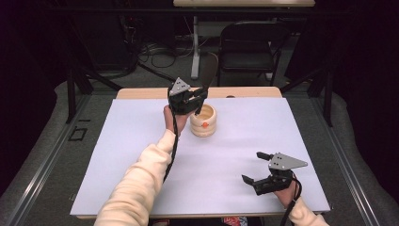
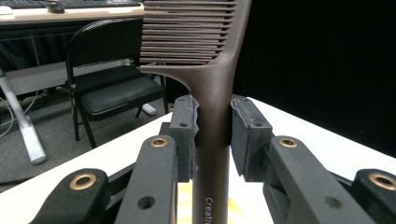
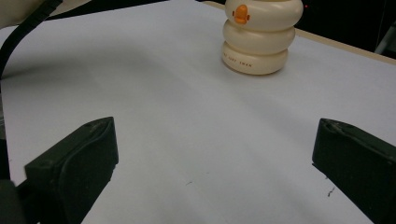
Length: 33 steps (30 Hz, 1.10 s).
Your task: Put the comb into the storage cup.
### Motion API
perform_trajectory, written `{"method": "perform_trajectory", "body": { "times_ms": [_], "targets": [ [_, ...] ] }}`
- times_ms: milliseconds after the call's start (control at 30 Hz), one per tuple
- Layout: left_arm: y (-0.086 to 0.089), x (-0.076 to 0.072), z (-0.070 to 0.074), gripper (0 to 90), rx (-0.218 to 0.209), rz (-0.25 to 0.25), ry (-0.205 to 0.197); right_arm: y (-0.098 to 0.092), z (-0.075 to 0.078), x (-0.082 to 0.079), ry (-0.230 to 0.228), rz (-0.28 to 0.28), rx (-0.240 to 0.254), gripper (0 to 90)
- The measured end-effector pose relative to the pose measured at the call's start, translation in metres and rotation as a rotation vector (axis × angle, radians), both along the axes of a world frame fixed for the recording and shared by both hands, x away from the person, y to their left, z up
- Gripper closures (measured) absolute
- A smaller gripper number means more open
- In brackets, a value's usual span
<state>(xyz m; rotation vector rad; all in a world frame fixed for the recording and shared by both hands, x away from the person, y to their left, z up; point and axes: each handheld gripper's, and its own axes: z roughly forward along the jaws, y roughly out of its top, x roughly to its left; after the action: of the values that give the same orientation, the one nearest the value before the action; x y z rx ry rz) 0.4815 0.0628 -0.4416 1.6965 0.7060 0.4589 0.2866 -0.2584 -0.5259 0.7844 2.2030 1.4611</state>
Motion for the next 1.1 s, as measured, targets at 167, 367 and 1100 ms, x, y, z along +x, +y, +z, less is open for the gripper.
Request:
{"method": "perform_trajectory", "body": {
  "times_ms": [167,367,1100],
  "targets": [
    [-0.002,0.002,-0.002,72.4,-0.004,-0.001,0.005,0.0,0.0,0.0,0.0,0.0,0.0,0.0],
    [-0.003,0.005,-0.005,72.4,-0.015,-0.018,0.006,0.0,0.0,0.0,0.001,0.001,0.002,0.0],
    [-0.009,0.01,-0.016,72.4,-0.03,-0.022,0.034,0.0,0.0,0.0,0.002,0.003,0.0,0.0]
  ]
}}
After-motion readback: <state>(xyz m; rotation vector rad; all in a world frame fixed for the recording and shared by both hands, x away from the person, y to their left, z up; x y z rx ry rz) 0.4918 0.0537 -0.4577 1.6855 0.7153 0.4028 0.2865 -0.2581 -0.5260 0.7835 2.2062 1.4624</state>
